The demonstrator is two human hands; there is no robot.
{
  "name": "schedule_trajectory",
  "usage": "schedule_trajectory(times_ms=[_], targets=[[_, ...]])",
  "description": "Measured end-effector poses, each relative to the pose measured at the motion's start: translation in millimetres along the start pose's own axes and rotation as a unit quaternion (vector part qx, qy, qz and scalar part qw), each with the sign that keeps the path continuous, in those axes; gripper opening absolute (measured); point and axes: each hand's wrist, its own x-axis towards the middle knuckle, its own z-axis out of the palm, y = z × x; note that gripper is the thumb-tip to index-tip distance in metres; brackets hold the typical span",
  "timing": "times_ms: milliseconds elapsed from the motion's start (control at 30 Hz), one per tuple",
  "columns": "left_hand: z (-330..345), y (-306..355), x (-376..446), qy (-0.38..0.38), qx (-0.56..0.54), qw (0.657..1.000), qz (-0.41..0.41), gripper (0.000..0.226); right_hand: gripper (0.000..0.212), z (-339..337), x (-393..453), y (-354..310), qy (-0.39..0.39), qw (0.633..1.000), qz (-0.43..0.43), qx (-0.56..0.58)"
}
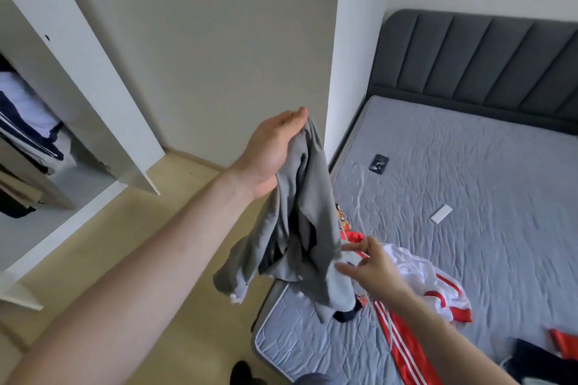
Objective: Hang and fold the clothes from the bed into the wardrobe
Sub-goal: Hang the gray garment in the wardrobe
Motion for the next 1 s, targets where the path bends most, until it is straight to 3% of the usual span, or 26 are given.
schedule_trajectory(times_ms=[100,233,333,433,467,533,600,700,833,933,1000], targets=[[15,13,1,-0.003,0.003,1.0,0.0,0.042,0.062,35,-4,9,-0.039,0.999,0.013,-0.001],[29,34,3,-0.021,-0.016,1.0,-0.001,0.031,0.079,65,1,12,0.015,0.998,0.05,0.026],[30,49,8,-0.027,-0.011,0.999,0.028,0.03,0.061,74,8,3,0.03,0.997,0.06,0.049],[15,58,19,0.041,0.072,0.99,0.118,0.026,0.024,71,23,-5,0.025,0.996,0.046,0.068],[3,57,24,0.078,0.151,0.972,0.164,0.03,0.015,65,26,-10,0.025,0.994,0.038,0.094],[-33,47,38,0.145,0.35,0.899,0.22,0.039,0.011,45,29,-29,0.03,0.981,0.03,0.191],[-76,24,51,0.201,0.484,0.833,0.176,0.037,0.017,19,28,-57,0.028,0.96,0.025,0.277],[-126,-16,52,0.214,0.571,0.792,0.043,0.018,0.005,-18,22,-103,-0.01,0.937,-0.005,0.349],[-122,-52,22,0.11,0.63,0.769,-0.015,0.018,0.021,-49,13,-152,-0.06,0.928,-0.029,0.365],[-81,-80,-26,-0.079,0.576,0.81,-0.079,0.01,0.009,-51,13,-171,-0.071,0.931,-0.029,0.357],[-47,-93,-64,-0.24,0.538,0.788,-0.179,0.027,0.005,-48,15,-178,-0.082,0.929,-0.027,0.359]])
